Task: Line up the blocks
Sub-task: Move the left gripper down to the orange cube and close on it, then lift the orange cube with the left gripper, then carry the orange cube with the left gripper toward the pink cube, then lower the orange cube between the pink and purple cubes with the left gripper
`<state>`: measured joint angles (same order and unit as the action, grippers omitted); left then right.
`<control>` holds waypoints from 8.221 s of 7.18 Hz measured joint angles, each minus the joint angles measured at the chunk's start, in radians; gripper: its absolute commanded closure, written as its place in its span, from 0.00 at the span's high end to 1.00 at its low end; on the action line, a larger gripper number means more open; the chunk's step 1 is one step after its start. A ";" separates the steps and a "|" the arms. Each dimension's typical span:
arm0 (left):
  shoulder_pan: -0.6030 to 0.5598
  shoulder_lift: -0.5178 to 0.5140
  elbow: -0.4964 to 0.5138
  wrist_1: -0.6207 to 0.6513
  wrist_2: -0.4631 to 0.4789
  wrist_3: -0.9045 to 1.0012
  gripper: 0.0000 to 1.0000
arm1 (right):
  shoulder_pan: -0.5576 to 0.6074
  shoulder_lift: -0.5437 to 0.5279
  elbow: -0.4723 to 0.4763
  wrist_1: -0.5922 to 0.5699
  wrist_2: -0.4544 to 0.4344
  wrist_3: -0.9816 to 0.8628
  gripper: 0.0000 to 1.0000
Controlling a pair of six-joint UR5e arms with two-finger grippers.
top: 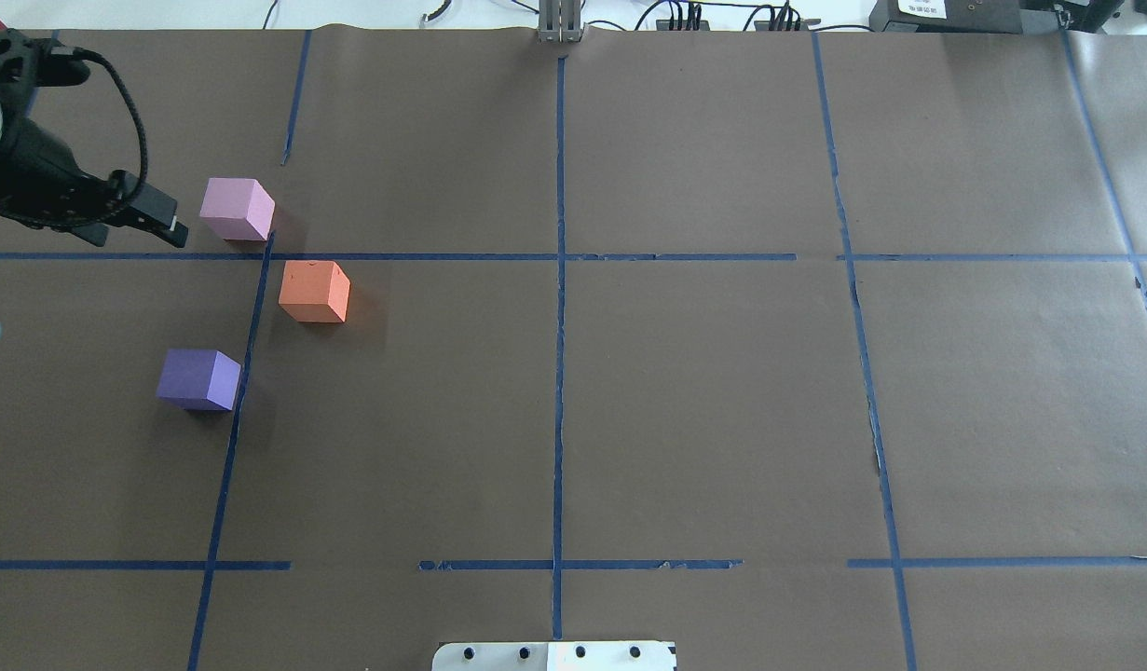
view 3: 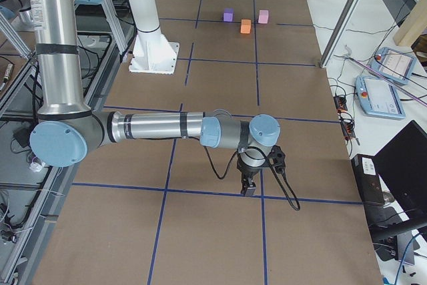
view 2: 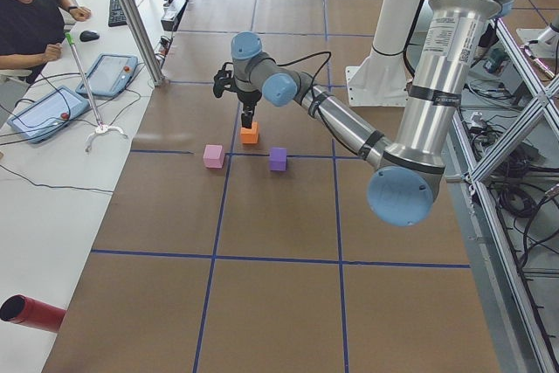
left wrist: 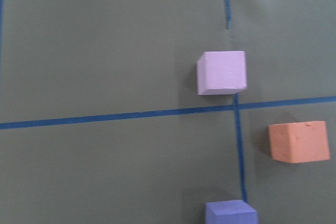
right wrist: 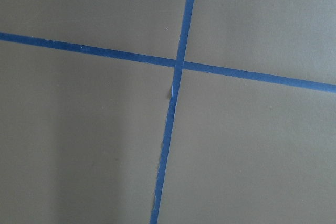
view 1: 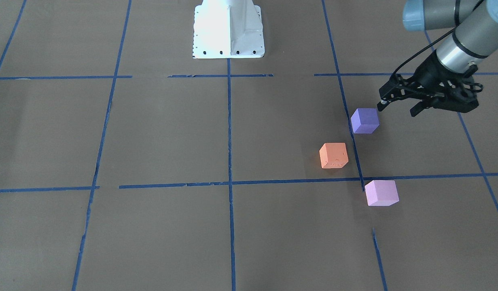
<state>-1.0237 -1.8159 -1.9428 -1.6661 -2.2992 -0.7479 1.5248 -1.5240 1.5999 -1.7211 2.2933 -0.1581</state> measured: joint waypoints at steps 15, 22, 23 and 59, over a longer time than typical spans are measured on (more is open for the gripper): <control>0.247 -0.181 0.395 -0.185 0.161 -0.125 1.00 | 0.000 0.000 0.001 0.000 0.000 0.000 1.00; 0.226 -0.227 0.458 -0.190 0.170 -0.117 0.94 | 0.000 -0.001 0.000 0.000 0.000 0.000 1.00; 0.224 -0.230 0.462 -0.190 0.170 -0.117 0.78 | 0.000 0.000 0.000 0.000 0.000 0.000 1.00; 0.070 -0.085 0.400 -0.191 0.078 -0.069 0.20 | 0.000 0.000 0.000 0.000 0.000 -0.001 1.00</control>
<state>-0.9533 -1.9009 -1.5426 -1.8575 -2.2210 -0.8168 1.5248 -1.5236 1.6000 -1.7211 2.2933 -0.1588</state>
